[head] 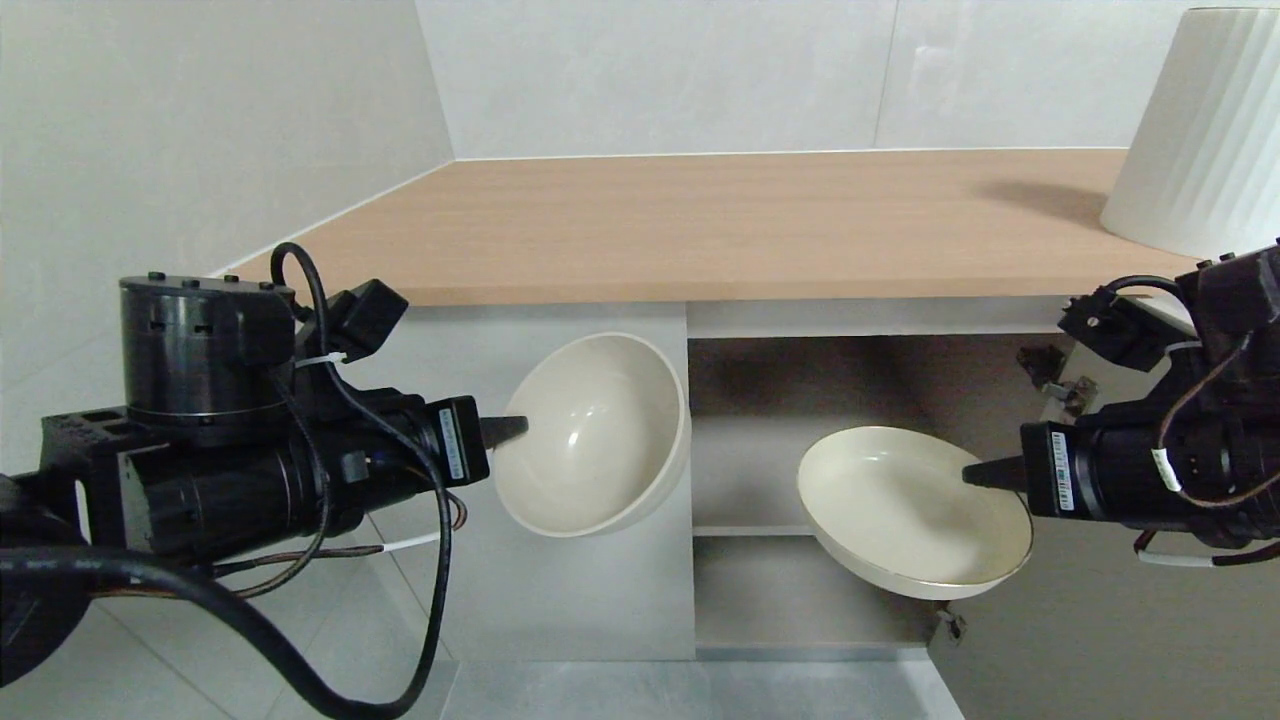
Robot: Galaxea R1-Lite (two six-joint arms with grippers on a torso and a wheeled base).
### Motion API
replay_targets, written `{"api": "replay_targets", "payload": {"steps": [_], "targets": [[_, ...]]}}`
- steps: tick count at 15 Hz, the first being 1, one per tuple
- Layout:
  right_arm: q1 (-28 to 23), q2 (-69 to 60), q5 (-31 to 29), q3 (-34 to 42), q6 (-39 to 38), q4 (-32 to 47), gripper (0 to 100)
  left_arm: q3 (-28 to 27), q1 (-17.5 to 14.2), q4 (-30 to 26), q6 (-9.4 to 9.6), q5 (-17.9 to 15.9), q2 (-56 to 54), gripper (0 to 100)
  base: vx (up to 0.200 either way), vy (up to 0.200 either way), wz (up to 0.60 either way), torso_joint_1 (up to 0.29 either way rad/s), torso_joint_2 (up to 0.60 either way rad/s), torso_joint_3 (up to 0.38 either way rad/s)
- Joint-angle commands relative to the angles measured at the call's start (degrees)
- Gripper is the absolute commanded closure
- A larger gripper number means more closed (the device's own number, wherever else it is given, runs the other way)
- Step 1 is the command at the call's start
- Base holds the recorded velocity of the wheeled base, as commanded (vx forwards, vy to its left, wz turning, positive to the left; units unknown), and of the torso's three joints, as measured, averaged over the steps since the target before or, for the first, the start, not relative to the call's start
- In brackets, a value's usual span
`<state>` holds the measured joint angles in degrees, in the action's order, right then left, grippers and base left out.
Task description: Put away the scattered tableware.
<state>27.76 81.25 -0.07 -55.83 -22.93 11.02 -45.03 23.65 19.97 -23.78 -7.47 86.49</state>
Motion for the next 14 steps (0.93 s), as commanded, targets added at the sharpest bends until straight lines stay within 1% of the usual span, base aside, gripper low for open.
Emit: {"api": "replay_targets", "payload": {"steps": [1, 3, 6, 8, 10, 11, 13, 14], "targets": [[0.02, 0.58, 0.07, -0.07, -0.01, -0.12, 100, 0.03, 0.08, -0.02, -0.03, 0.0, 0.08, 100, 0.0, 0.0, 0.0, 0.0, 0.0, 0.0], [-0.07, 2.16, -0.01, 0.29, -0.01, -1.44, 100, 0.03, 0.52, -0.1, -0.03, -0.09, 0.26, 100, 0.0, 0.0, 0.0, 0.0, 0.0, 0.0], [-0.51, 8.57, -0.01, 0.73, -0.1, -4.6, 100, 0.38, 1.31, -0.28, -0.21, -2.99, 0.34, 100, 0.0, 0.0, 0.0, 0.0, 0.0, 0.0], [-0.78, 15.34, -0.54, 0.81, -0.54, -8.03, 100, 0.38, 1.31, -0.28, -0.21, -3.34, 0.34, 100, 0.0, 0.0, 0.0, 0.0, 0.0, 0.0], [-0.78, 21.14, -0.98, 2.22, -0.8, -13.83, 100, 0.38, 1.4, -0.28, -0.21, -3.34, 0.34, 100, 0.0, 0.0, 0.0, 0.0, 0.0, 0.0], [-2.18, 26.42, -2.92, 3.27, -1.15, -21.22, 100, 0.47, 1.66, -0.81, -0.21, -3.43, 0.43, 100, 0.0, 0.0, 0.0, 0.0, 0.0, 0.0], [-3.85, 33.71, -7.05, 3.71, -1.33, -29.83, 100, 0.21, 2.98, -3.44, -0.03, -3.87, 0.96, 100, 0.0, 0.0, 0.0, 0.0, 0.0, 0.0], [-4.2, 36.26, -8.19, 3.71, -1.68, -32.55, 100, 0.12, 3.51, -4.59, 0.05, -4.22, 1.4, 100, 0.0, 0.0, 0.0, 0.0, 0.0, 0.0]]}}
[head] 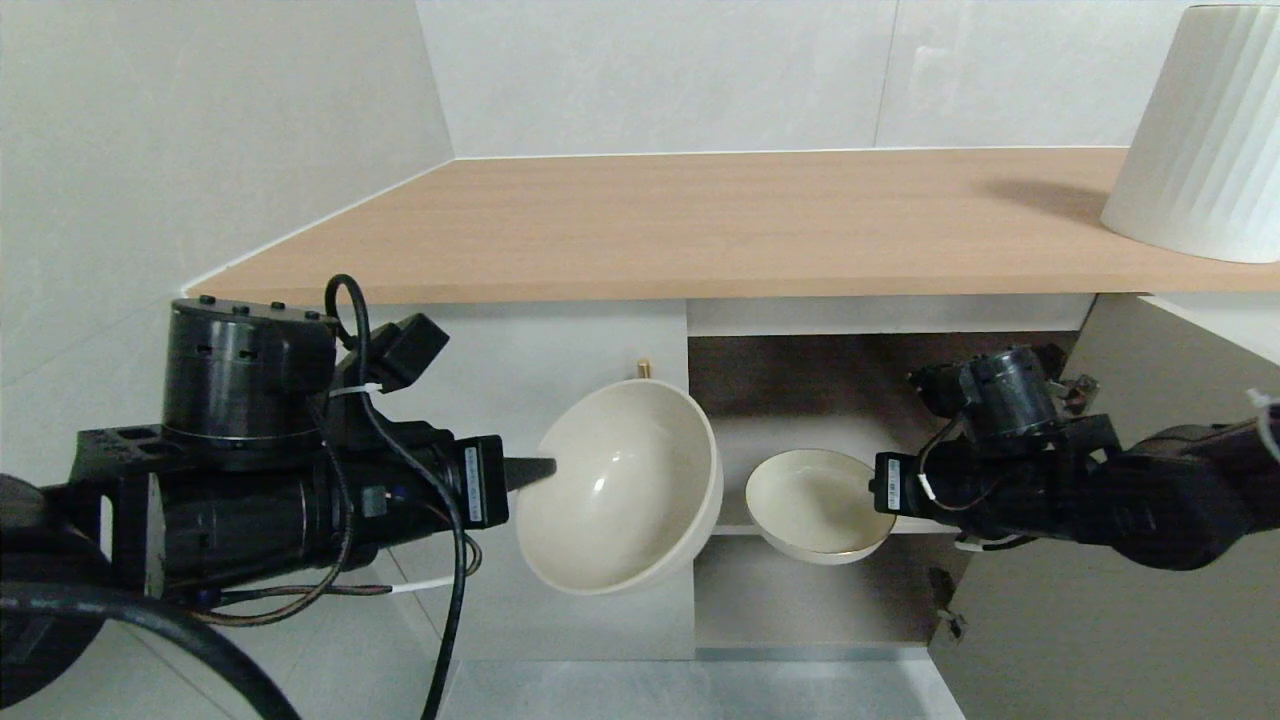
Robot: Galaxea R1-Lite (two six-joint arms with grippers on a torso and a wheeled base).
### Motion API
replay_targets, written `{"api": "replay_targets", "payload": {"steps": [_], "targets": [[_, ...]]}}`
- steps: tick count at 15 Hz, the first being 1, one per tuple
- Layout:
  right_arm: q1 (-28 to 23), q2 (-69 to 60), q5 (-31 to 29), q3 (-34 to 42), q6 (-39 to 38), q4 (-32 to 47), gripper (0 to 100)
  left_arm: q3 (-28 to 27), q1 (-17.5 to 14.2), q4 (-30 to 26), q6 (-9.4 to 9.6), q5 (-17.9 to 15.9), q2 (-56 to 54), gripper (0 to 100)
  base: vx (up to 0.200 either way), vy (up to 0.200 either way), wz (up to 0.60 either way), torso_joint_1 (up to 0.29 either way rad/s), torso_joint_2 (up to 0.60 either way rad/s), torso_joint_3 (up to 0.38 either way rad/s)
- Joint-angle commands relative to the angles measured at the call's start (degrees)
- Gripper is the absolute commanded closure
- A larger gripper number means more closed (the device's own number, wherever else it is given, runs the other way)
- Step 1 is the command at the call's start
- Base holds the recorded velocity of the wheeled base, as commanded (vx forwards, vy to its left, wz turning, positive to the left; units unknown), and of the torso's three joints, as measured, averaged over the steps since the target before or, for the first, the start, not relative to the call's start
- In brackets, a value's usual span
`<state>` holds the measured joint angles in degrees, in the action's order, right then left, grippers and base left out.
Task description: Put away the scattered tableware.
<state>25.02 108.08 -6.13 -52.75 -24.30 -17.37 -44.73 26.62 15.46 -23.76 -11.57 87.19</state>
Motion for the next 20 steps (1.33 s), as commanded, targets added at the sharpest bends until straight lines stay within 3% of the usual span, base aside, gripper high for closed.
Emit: {"api": "replay_targets", "payload": {"steps": [1, 3, 5, 20], "targets": [[-2.08, 12.5, -3.27, 0.28, -1.19, -7.68, 100, -0.36, 0.97, -1.13, 0.12, -0.38, 1.49, 100, 0.0, 0.0, 0.0, 0.0, 0.0, 0.0], [-2.78, 17.25, -4.5, -0.07, -1.37, -15.15, 100, -0.36, 1.41, -2.1, 1.26, -0.21, 3.08, 100, 0.0, 0.0, 0.0, 0.0, 0.0, 0.0], [-3.39, 24.37, -10.22, -1.57, -0.84, -24.29, 100, -0.36, 2.38, -2.98, 1.96, -0.21, 4.66, 100, 0.0, 0.0, 0.0, 0.0, 0.0, 0.0], [-7.35, 34.39, -15.49, -17.21, -1.46, -24.55, 100, -1.24, 2.99, -5.88, 2.31, 0.06, 7.73, 100, 0.0, 0.0, 0.0, 0.0, 0.0, 0.0]]}}
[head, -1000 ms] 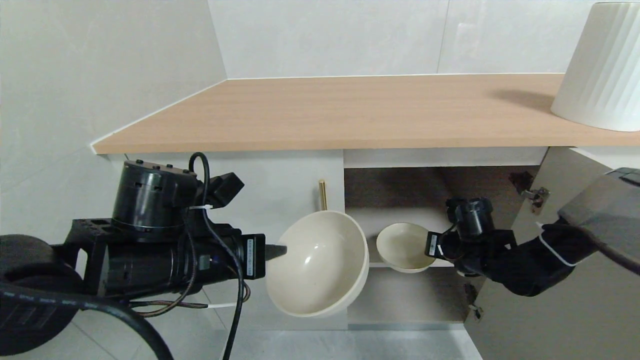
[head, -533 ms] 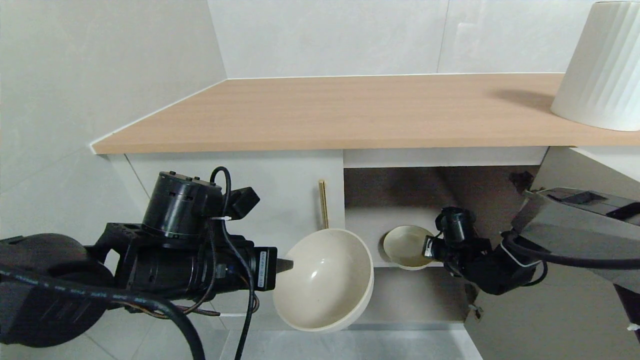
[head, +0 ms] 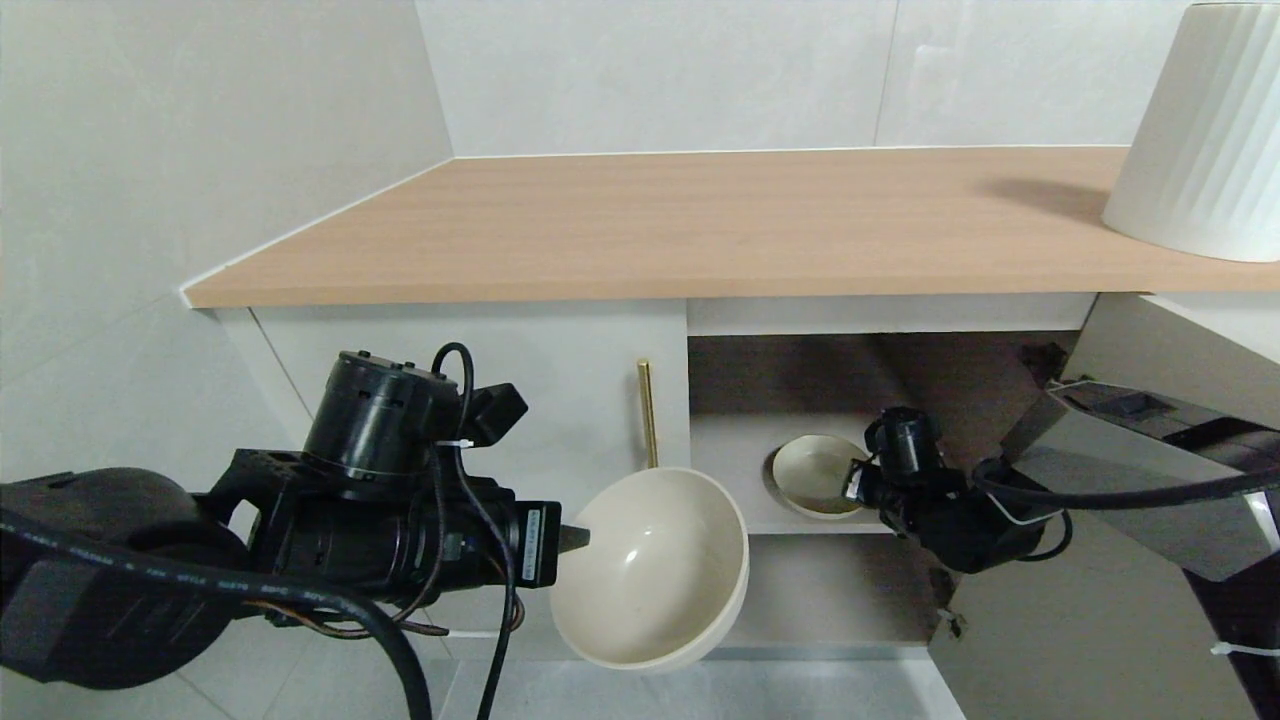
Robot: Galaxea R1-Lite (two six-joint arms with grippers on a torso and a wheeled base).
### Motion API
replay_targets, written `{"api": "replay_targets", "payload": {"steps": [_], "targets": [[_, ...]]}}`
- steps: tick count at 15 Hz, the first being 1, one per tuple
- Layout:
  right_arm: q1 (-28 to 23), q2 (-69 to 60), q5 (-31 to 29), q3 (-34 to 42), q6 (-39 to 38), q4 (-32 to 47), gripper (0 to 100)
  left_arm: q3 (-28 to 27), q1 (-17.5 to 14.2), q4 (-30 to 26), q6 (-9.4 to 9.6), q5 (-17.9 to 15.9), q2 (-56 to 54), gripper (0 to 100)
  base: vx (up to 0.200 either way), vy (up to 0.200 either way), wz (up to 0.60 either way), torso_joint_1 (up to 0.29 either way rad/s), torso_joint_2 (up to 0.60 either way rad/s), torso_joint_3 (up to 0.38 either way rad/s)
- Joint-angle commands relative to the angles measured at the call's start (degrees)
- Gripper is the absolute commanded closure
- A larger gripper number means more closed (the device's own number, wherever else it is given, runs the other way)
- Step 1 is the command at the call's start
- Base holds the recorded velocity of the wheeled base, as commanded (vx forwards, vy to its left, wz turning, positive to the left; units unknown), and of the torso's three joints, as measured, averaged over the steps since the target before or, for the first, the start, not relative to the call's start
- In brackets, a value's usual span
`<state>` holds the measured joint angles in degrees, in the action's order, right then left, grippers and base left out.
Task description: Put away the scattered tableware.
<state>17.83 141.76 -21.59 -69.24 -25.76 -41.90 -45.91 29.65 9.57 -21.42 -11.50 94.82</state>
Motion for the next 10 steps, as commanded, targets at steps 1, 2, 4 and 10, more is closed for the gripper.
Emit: {"api": "replay_targets", "payload": {"steps": [1, 2, 4, 10], "targets": [[-0.43, 0.71, -0.03, -1.07, -0.08, -0.02, 100, -0.06, -0.03, 0.01, -0.03, -0.02, 0.1, 100, 0.0, 0.0, 0.0, 0.0, 0.0, 0.0], [-0.52, 0.79, -0.03, -1.25, -0.08, -0.02, 100, -0.06, -0.03, 0.1, -0.03, -0.02, 0.1, 100, 0.0, 0.0, 0.0, 0.0, 0.0, 0.0], [-0.7, 1.06, -0.03, -1.95, -0.87, 0.06, 100, -0.06, -0.03, 0.1, -0.03, -0.02, 0.1, 100, 0.0, 0.0, 0.0, 0.0, 0.0, 0.0], [-0.7, 0.62, -1.09, -2.74, -2.37, -0.02, 0, 0.03, -0.03, 0.1, -0.03, 0.16, 0.54, 100, 0.0, 0.0, 0.0, 0.0, 0.0, 0.0]]}}
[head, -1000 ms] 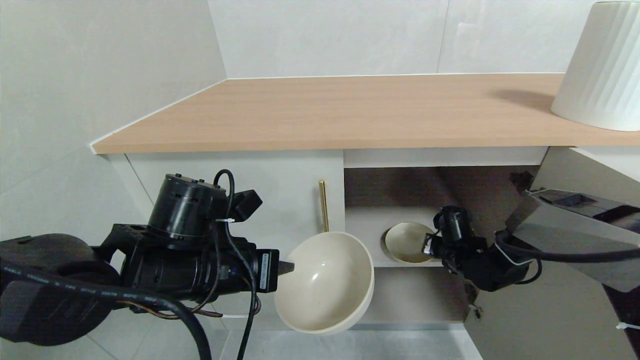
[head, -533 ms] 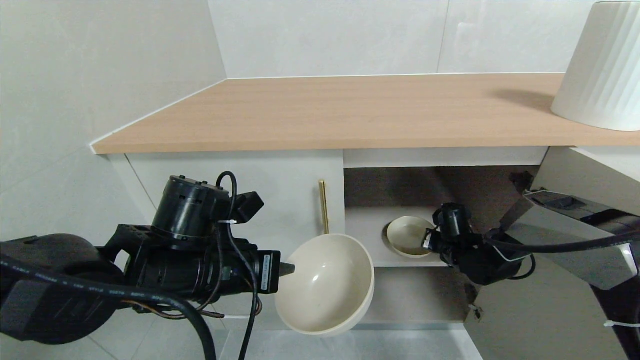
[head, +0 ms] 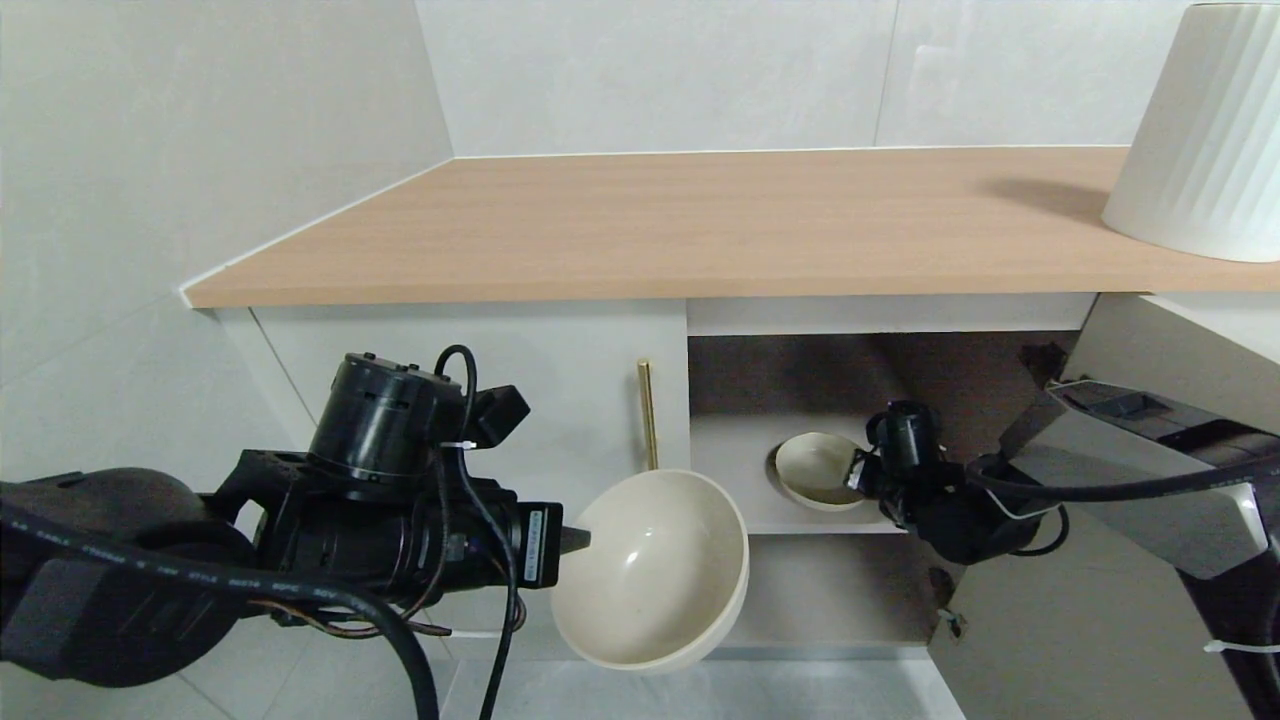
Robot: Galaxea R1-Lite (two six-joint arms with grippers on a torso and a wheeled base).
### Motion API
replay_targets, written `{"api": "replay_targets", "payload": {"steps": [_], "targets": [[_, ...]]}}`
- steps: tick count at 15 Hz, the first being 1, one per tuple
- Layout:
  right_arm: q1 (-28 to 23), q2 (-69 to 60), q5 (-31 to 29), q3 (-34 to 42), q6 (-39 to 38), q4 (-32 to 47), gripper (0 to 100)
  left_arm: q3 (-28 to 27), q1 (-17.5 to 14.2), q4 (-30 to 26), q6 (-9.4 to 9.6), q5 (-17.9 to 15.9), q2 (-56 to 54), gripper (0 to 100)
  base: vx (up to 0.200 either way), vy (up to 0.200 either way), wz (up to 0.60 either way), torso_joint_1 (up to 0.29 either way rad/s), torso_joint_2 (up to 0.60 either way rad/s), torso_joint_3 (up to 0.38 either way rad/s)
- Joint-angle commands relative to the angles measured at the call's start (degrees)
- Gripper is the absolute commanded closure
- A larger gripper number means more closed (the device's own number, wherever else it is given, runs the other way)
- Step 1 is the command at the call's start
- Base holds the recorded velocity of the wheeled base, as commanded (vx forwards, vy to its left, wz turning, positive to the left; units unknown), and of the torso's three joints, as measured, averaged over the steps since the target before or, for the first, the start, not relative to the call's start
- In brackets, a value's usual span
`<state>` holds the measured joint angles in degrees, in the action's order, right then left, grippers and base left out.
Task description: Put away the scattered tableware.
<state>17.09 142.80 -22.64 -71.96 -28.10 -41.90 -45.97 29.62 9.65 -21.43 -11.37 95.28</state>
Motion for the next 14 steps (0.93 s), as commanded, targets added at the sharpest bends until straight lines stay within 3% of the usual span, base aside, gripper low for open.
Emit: {"api": "replay_targets", "payload": {"steps": [1, 4, 5, 6, 9, 12, 14], "targets": [[0.05, -0.95, -0.39, -0.02, -0.2, -0.38, 0, 0.09, 0.0, 0.01, 0.07, 0.04, 0.26, 100, 0.0, 0.0, 0.0, 0.0, 0.0, 0.0], [-0.22, -6.13, -0.74, 3.93, -0.82, 0.06, 0, 0.0, 0.0, 0.28, 0.16, 1.09, 0.87, 100, 0.0, 0.0, 0.0, 0.0, 0.0, 0.0], [0.22, -10.44, 0.31, 7.8, -0.73, 0.24, 0, -0.17, 0.08, 0.28, 1.48, 2.76, 1.4, 100, 0.0, 0.0, 0.0, 0.0, 0.0, 0.0], [1.63, -15.53, 3.39, 12.02, -0.03, 2.26, 0, 0.0, 0.17, 0.28, 3.94, 5.22, 2.54, 100, 0.0, 0.0, 0.0, 0.0, 0.0, 0.0], [6.9, -34.08, 13.41, 18.17, 1.03, 19.05, 0, 0.18, 2.46, 0.1, 5.26, 11.46, 4.56, 100, 0.0, 0.0, 0.0, 0.0, 0.0, 0.0], [11.91, -48.41, 22.46, 18.88, 2.61, 36.01, 0, 0.44, 3.16, 0.19, 8.51, 12.16, 5.7, 100, 0.0, 0.0, 0.0, 0.0, 0.0, 0.0], [15.6, -54.21, 24.57, 19.05, 3.93, 44.18, 0, -0.61, 4.83, 0.36, 9.13, 13.57, 6.85, 100, 0.0, 0.0, 0.0, 0.0, 0.0, 0.0]]}}
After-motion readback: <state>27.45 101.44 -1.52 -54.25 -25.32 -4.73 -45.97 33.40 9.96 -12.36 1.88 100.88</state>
